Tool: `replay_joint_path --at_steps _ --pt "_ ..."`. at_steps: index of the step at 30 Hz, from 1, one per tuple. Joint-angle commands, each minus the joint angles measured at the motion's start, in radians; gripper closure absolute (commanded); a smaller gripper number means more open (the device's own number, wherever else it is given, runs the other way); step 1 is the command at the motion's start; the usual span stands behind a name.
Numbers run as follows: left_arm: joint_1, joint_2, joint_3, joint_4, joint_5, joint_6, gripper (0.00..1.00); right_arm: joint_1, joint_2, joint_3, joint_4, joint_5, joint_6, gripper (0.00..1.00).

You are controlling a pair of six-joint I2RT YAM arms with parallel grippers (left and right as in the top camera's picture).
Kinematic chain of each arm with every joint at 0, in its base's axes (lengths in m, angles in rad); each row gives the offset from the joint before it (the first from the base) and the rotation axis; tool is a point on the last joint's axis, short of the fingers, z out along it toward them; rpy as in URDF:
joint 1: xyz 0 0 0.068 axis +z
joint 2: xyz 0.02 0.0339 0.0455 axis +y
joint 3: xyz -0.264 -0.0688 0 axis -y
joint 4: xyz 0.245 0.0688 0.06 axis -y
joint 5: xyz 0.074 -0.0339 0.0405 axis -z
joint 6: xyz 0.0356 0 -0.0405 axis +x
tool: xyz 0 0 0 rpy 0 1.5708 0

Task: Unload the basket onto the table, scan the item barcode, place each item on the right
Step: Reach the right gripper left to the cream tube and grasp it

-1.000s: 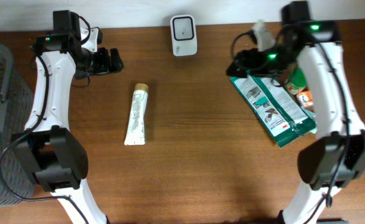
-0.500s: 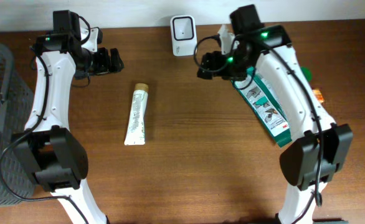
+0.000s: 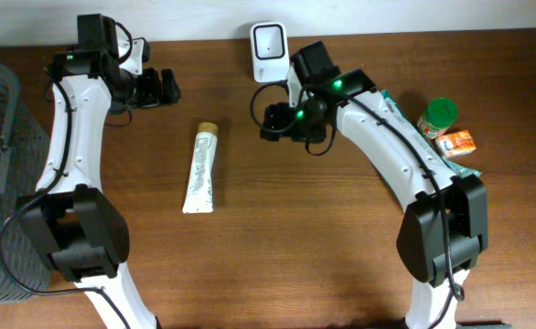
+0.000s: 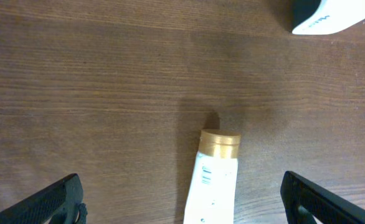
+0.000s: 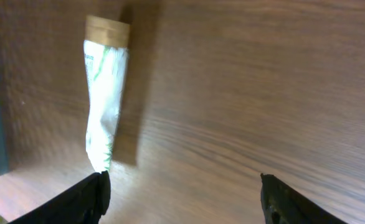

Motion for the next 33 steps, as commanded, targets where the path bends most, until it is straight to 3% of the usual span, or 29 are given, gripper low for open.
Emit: replay_joint_path --at_steps 1,5,11,28,33 --pt "0.025 -0.016 0.084 -0.020 -0.023 0.060 0.01 0.049 0.000 -0.062 0.093 -0.046 0.075 0.27" --pt "0.066 -0.016 0.191 -0.085 -0.111 0.059 0.01 0.130 0.016 -0.113 0.254 -0.045 0.177 0.31" --pt "0.103 -0.015 0.219 -0.116 -0.113 0.058 0.01 0.264 0.145 -0.116 0.425 -0.037 0.275 0.34" --pt "0.103 -0.015 0.219 -0.132 -0.113 0.059 0.01 0.311 0.293 -0.116 0.528 -0.018 0.298 0.39" --pt "0.103 -0.015 0.219 -0.132 -0.113 0.059 0.01 0.317 0.319 -0.116 0.538 -0.031 0.301 0.53"
